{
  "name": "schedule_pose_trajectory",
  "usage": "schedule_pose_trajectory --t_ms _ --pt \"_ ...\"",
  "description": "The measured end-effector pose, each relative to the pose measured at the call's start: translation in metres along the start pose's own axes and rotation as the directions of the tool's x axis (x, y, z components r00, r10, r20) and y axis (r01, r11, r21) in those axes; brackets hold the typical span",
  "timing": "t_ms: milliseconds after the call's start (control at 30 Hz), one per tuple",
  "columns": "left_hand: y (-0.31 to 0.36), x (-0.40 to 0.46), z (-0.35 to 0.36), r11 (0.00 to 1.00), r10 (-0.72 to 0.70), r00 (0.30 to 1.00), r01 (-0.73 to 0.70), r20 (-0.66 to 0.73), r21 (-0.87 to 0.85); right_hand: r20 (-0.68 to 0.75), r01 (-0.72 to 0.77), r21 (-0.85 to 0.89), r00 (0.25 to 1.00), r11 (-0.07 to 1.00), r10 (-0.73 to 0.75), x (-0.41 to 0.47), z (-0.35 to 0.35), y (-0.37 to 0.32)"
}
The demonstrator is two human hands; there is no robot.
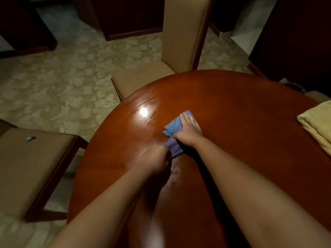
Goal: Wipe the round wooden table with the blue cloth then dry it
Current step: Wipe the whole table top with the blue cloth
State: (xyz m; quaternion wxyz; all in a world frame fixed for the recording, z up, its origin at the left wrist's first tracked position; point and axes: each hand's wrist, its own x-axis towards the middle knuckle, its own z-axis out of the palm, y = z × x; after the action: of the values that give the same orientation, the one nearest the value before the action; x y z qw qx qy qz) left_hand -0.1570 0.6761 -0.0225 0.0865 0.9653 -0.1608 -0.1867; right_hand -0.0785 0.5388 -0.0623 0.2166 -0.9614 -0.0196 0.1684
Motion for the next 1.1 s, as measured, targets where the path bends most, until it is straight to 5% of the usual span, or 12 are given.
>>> schedule_pose_trajectory --t_ms 233,567,800,1100 --pt "-0.035 0.013 -0.004 0.999 0.016 0.999 -0.017 -0.031 -0.052 0.033 0.092 0.000 0.995 0.996 -0.092 0.029 0.000 -0.029" --pt "-0.092 0.022 -0.018 0.993 0.028 0.998 -0.034 -0.056 -0.113 -0.144 0.038 0.177 0.989 0.984 -0.013 0.060 0.017 -0.067" --pt "-0.127 0.031 -0.026 0.993 0.055 0.996 -0.062 -0.068 -0.104 -0.169 0.001 0.517 0.980 0.856 0.101 0.090 0.031 -0.102" --pt "-0.144 0.024 -0.024 0.989 0.089 0.994 -0.096 -0.063 -0.109 -0.210 0.050 0.553 0.974 0.832 0.081 0.087 0.042 -0.122"
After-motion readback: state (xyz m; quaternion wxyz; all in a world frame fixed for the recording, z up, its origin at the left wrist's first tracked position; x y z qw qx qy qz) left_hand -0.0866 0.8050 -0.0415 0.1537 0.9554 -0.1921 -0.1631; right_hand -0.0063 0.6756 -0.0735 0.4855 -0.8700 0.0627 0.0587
